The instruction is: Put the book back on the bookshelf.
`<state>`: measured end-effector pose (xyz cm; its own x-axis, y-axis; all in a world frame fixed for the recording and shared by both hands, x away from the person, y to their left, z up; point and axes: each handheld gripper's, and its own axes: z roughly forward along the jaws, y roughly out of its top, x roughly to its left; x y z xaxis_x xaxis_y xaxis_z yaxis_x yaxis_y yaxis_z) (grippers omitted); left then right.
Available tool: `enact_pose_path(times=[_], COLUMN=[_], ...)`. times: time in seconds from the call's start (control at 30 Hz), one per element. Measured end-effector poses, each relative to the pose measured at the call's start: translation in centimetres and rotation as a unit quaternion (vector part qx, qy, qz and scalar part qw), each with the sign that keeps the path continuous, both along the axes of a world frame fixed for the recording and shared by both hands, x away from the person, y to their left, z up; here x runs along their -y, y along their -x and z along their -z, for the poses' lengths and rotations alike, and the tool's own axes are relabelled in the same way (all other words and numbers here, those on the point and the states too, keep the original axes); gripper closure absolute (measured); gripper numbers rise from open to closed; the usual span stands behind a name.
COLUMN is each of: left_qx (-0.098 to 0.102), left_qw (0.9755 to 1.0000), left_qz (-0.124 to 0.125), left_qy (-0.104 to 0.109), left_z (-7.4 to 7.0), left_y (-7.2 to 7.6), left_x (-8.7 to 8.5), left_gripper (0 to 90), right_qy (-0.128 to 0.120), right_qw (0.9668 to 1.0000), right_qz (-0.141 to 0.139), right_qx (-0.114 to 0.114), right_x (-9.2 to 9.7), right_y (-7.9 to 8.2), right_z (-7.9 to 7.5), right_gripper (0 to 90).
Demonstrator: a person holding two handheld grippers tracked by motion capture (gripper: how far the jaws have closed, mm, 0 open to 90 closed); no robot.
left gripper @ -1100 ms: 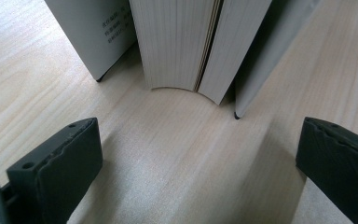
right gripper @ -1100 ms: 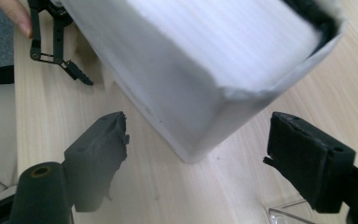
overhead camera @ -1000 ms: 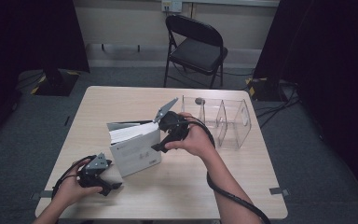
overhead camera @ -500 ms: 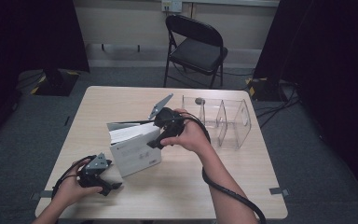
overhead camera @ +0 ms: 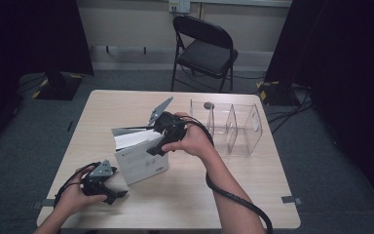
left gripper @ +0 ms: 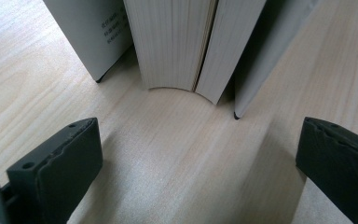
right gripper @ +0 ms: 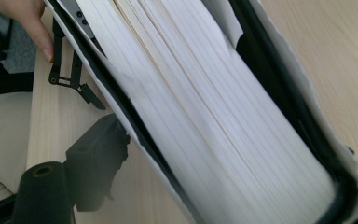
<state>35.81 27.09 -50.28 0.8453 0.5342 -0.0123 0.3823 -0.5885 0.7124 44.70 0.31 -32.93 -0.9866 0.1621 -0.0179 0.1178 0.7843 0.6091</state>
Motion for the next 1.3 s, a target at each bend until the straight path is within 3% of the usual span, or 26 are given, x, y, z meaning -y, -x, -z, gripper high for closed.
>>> enact_pose_path(times=[0.1, 0.2, 0.3, 0.6, 0.73, 1.1, 1.3], left_qx=[0.0, 0.0, 0.0, 0.0, 0.0, 0.002, 0.002], left_qw=[1.0, 1.0, 1.0, 1.0, 1.0, 1.0, 1.0], left_qz=[0.0, 0.002, 0.002, 0.002, 0.002, 0.0, 0.0], left_qy=[0.0, 0.001, 0.0, 0.001, 0.001, 0.002, 0.002], left_z=[0.0, 0.0, 0.0, 0.0, 0.0, 0.1, 0.1], left_y=[0.0, 0.0, 0.0, 0.0, 0.0, 0.0, 0.0], left_x=[0.0, 0.0, 0.0, 0.0, 0.0, 0.1, 0.1], left_gripper=[0.0, 0.0, 0.0, 0.0, 0.0, 0.0, 0.0], right_qy=[0.006, 0.017, 0.02, 0.035, 0.039, 0.045, 0.049], right_qw=[1.0, 0.9996, 0.9991, 0.9989, 0.9992, 0.9986, 0.998], right_qz=[-0.007, -0.021, -0.037, -0.029, -0.009, 0.023, 0.035], right_qx=[0.003, 0.007, -0.002, 0.003, -0.009, -0.016, -0.021], right_x=[0.0, 0.2, 0.3, 0.5, 1.9, 5.3, 5.7], right_y=[0.0, 0.3, 0.7, 1.7, 1.8, 2.6, 2.6], right_z=[-0.1, -0.4, -0.8, -1.0, -1.1, -1.2, -1.3], right_gripper=[26.7, 39.1, 51.4, 52.5, 52.5, 52.3, 50.6])
